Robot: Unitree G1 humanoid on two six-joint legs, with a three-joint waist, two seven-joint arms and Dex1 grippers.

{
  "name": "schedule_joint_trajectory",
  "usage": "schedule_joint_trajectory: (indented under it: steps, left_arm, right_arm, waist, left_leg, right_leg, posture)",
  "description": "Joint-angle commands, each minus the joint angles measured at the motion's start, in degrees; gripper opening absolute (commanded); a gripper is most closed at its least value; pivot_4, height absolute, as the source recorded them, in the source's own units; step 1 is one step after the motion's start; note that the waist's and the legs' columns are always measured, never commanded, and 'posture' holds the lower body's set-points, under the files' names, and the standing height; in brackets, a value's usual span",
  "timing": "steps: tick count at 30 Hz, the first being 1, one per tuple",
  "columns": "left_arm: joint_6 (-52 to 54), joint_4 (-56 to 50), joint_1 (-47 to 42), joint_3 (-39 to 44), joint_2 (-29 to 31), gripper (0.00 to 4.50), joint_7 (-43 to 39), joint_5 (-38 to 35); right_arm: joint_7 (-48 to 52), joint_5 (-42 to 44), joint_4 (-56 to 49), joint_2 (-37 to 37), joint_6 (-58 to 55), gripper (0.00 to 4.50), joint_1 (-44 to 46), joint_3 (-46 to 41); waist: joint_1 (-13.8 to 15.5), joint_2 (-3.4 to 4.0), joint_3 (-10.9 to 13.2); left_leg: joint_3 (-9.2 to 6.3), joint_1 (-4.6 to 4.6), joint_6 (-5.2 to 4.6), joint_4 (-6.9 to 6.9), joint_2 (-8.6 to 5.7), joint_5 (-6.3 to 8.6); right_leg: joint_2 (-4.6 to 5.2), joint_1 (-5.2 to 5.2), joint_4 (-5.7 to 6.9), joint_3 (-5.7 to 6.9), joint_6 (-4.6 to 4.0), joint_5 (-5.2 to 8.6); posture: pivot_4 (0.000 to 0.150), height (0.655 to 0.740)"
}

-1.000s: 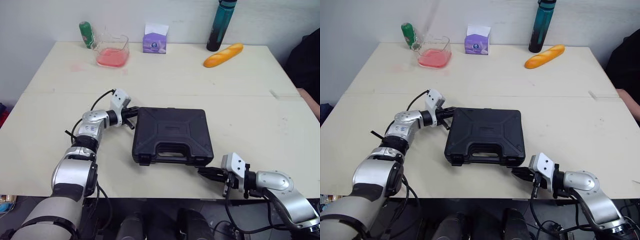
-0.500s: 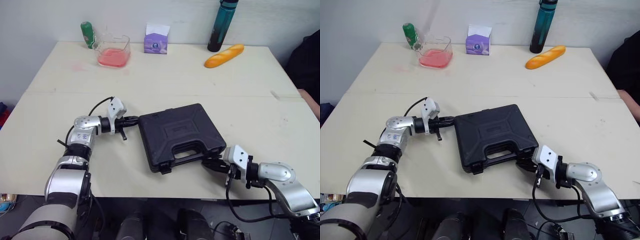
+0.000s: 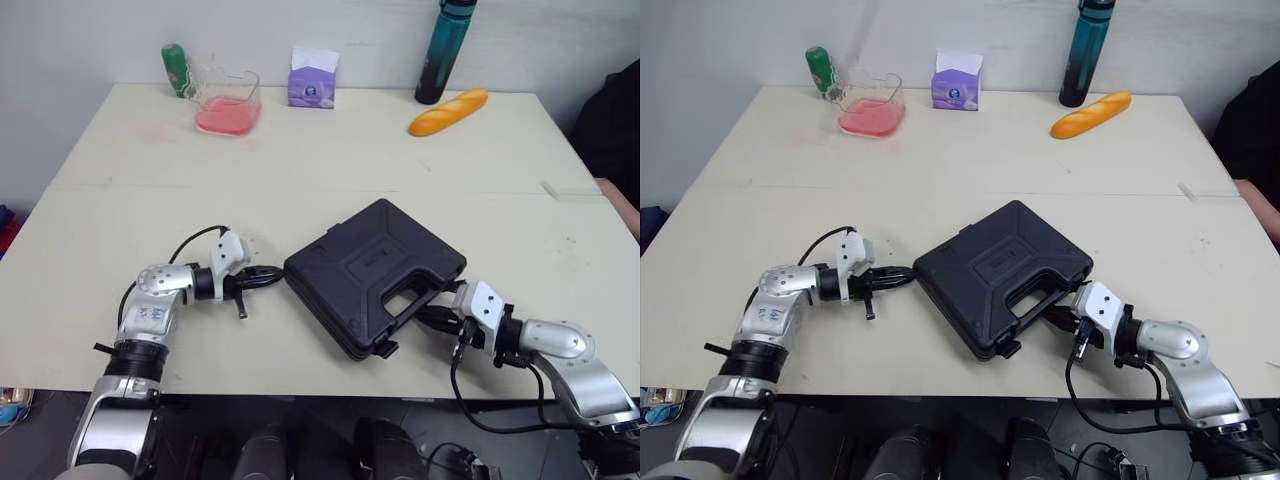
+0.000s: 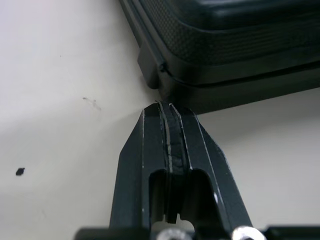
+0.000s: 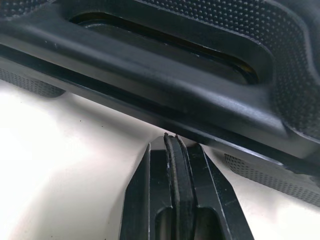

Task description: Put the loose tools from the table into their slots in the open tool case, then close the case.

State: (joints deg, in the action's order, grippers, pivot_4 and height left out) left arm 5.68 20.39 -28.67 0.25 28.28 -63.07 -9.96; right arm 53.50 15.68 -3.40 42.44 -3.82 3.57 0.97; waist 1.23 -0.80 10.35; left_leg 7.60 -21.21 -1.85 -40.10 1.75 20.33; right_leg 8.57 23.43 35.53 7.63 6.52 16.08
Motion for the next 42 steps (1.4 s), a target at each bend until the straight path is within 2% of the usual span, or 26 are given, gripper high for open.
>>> schedule_joint_trajectory:
  steps: [1,10,15,21,29,42]
  left_arm:
    - [1.7,-5.1,0.7,1.1,0.9,0.00,1.3,-2.1]
    - [5.5,-6.7,0.1,2.5,1.1,0.00,6.8,-2.8]
    - [6.5,-4.7,-2.8,0.8,-1.0,0.00,9.0,-2.0]
    - [5.9,-0.8,-6.0,-1.3,-3.5,0.00,10.8,-0.4]
    - [6.0,0.3,-6.4,-2.0,-3.1,0.00,11.3,0.1]
    - [9.7,-6.1,-2.2,-0.4,-0.6,0.00,12.3,-1.3]
  right_arm:
    - [-1.4,-1.3,0.1,0.3,-1.3,0.08,-1.6,-1.4]
    - [-3.0,-0.1,-5.5,2.9,-4.6,0.08,-6.9,-6.9]
    - [-6.9,-0.2,-6.6,2.2,-6.7,0.08,-9.0,-11.4]
    - [-10.1,-4.2,-1.8,-0.1,-3.7,0.08,-5.0,-9.1]
    - [-14.3,-9.2,5.6,-4.5,1.5,0.08,3.3,-5.8]
    - [-11.4,-7.7,0.8,-9.3,1.4,0.08,5.0,-2.1]
  waist:
    - [0.1,0.00,0.0]
    - [0.1,0.00,0.0]
    - [0.2,0.00,0.0]
    - [-0.3,0.00,0.0]
    - [-1.4,0.00,0.0]
    - [-3.0,0.01,0.0]
  left_leg:
    - [-0.01,0.00,0.00,0.00,0.00,0.00]
    - [-0.04,-0.03,-0.02,0.01,-0.01,0.01]
    - [-0.05,-0.04,-0.02,0.01,-0.02,0.01]
    - [0.04,0.00,-0.01,0.03,0.00,0.01]
    - [0.04,-0.01,0.01,0.05,0.00,0.00]
    - [0.05,0.00,0.08,0.17,0.08,-0.01]
  right_leg:
    - [0.00,0.00,0.00,0.00,0.00,0.00]
    - [0.00,-0.01,-0.03,0.02,0.00,0.00]
    - [0.00,0.00,-0.02,0.03,0.00,0.00]
    - [-0.04,0.01,-0.01,0.00,0.00,0.00]
    - [-0.04,0.03,-0.02,0.00,0.00,0.00]
    - [-0.09,0.08,-0.03,0.01,-0.03,0.02]
  posture:
    - [0.150,0.7400]
    - [0.150,0.7400]
    - [0.150,0.7400]
    - [0.150,0.7400]
    - [0.150,0.7400]
    - [0.150,0.7400]
